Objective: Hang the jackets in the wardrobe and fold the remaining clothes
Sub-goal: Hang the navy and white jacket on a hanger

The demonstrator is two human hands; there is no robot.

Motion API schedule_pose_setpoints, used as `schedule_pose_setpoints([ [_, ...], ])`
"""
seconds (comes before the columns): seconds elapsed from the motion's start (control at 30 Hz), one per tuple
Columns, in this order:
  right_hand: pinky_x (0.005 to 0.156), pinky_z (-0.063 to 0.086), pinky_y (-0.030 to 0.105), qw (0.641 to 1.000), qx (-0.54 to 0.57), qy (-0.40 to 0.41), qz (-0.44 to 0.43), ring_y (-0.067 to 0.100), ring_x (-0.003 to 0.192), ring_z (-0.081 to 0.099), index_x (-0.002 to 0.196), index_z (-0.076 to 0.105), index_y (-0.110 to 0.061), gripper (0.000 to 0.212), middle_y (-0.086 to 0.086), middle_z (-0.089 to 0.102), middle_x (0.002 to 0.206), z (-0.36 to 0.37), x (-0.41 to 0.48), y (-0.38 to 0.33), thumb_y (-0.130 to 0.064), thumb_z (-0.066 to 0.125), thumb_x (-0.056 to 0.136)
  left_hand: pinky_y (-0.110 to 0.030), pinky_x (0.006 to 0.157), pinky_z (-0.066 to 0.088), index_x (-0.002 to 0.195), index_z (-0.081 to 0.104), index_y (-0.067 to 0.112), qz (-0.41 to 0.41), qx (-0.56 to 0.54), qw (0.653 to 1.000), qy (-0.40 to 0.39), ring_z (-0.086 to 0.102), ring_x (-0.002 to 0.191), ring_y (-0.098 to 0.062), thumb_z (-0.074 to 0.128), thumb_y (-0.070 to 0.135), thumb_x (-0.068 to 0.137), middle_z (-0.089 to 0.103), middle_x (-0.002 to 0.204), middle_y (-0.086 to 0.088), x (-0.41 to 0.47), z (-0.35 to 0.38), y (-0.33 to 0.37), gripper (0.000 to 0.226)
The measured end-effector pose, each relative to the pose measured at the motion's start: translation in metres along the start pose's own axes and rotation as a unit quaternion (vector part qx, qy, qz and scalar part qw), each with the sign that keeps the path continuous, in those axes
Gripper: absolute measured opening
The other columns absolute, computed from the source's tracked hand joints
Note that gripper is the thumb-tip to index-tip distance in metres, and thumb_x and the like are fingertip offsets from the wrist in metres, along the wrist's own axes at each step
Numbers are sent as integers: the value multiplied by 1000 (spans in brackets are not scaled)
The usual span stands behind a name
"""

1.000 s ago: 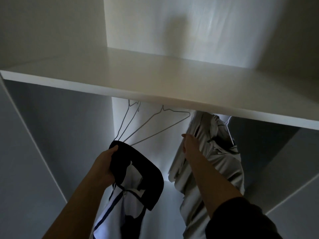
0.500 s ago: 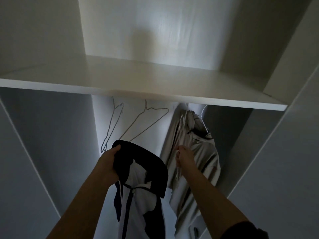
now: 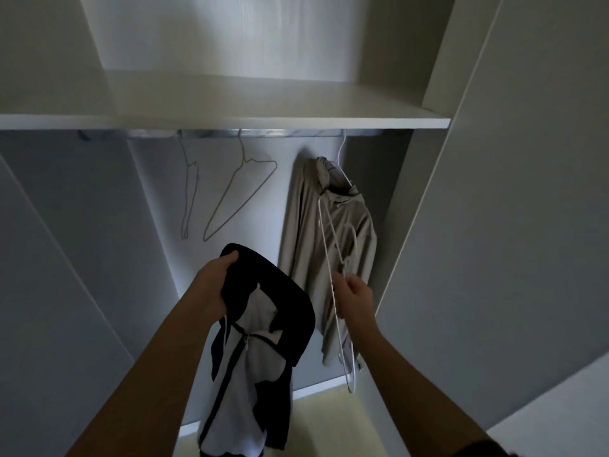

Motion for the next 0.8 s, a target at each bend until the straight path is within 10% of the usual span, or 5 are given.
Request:
schedule_pose_setpoints([
  [0.23,55,30,27,992,-50,105,55,14,50,34,54,35,-19,46,-1,33,51,-49,-11,5,-34,51,94,-25,46,53,93,61,-1,-8,8,1000,14,66,56,-21,53,22,97,66,69,-11,-10,9,-17,25],
  [0.4,49,30,25,992,24,111,48,13,46,38,59,52,-12,34,2,41,51,-80,-12,-17,-14,43,92,-34,62,50,91,61,0,-14,24,999,23,63,67,-25,53,22,97,63,78,-13,-10,24,-27,24],
  [0.8,41,15,23,874,482,10,-65,9,41,18,50,35,-21,54,-6,26,46,-84,-23,-114,-25,32,103,-29,55,52,87,63,1,14,46,998,29,64,69,-24,55,21,96,67,78,-13,-10,51,-17,24],
])
Point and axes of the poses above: each hand's wrist, its own x-axis towards the middle knuckle, its own z-axis out of the palm, y = z × x, the point moved 7 cm from there along x, towards the middle knuckle
